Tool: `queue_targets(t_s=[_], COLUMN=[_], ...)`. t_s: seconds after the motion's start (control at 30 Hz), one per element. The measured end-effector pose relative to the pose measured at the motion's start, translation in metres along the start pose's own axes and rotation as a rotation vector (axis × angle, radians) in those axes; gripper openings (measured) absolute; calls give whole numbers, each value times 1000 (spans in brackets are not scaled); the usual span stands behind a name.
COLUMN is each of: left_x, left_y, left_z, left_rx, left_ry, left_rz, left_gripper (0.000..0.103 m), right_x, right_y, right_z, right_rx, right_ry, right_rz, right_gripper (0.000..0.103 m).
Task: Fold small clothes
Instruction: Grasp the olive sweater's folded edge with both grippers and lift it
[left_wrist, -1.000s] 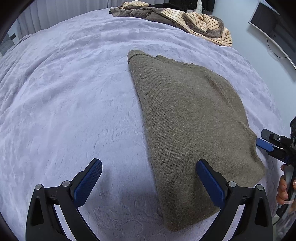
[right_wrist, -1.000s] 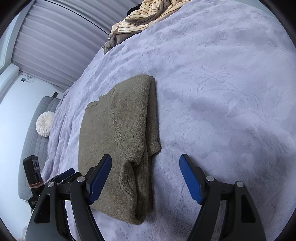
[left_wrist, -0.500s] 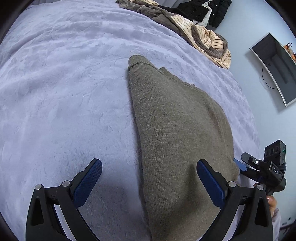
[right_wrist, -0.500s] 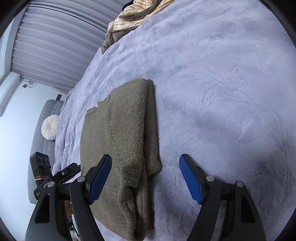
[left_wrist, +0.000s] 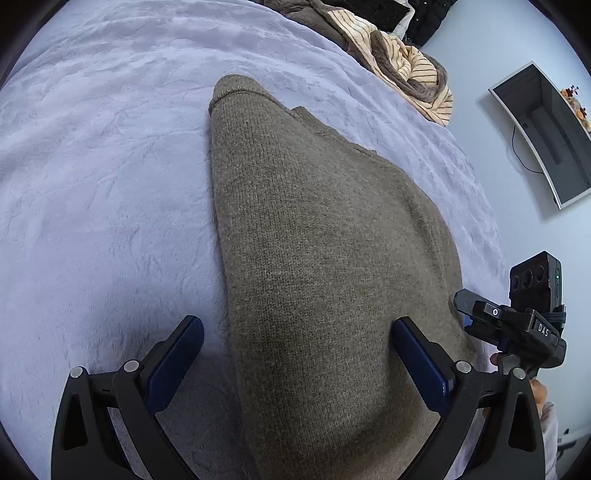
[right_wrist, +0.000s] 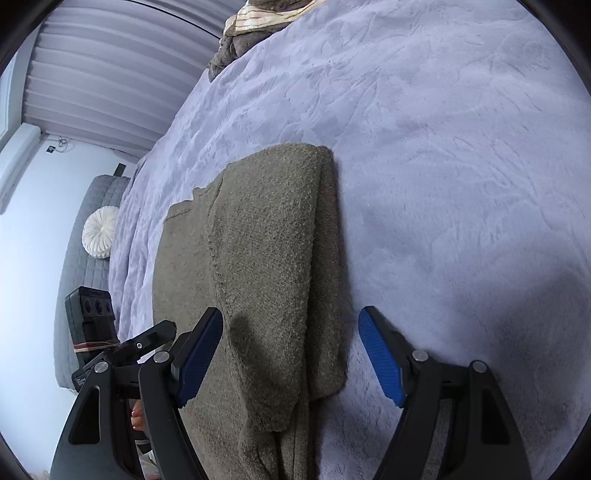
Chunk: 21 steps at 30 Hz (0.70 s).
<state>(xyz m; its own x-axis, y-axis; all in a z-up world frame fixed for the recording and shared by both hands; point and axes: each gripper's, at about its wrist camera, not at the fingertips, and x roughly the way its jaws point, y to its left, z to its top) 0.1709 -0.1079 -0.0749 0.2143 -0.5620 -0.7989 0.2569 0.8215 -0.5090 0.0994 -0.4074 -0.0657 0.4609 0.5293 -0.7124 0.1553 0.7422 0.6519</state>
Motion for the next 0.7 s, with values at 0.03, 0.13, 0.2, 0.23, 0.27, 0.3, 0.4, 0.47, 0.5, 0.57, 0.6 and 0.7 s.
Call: queue_targets(t_s=[0.03,0.13,0.2,0.23,0.27,0.3,0.4,0.47,0.5,0.57,0.6,0.7], left_x=[2,4,5,5,6,6,8,9,10,12,12,11], left_y=[0,-1,-2,-3,-3,-3,-2,-2,-2,-4,-5,-10], left_z=[1,2,3,3,3,4,5,6,6,7,7,6], left_rx=[1,8,13,15,18,20,25,32,33,34,36,53], left_ry=[-2,-7,-7,-7,-6,-5,-4,-5,-5,-4,-3,-9], left_rz=[-1,0,4,7,9,9,4,0,-1,-1,-1,4], left_gripper=[102,102,102,102,102,102,102,102,102,102,102,98], right_x=[4,13,17,18,19,20,21,24,28,34,36,43], right_y=[2,7,9,11,14,18,21,17,16,15,17,27], right_z=[2,6,9,10,10,10,7,9,9,11,11,12], right_rx=[-8,-27,-37,-42,-50,-61,-82,-77,-78,-91,-96,-100], right_ry=[6,22,30,32,34,36,41,51,61,71,72,82], right_rz=[1,8,27,50,88,127,146,154,161,158,149,92], right_gripper=[79,79,80,81,81,81,83,83,83,83,83,80])
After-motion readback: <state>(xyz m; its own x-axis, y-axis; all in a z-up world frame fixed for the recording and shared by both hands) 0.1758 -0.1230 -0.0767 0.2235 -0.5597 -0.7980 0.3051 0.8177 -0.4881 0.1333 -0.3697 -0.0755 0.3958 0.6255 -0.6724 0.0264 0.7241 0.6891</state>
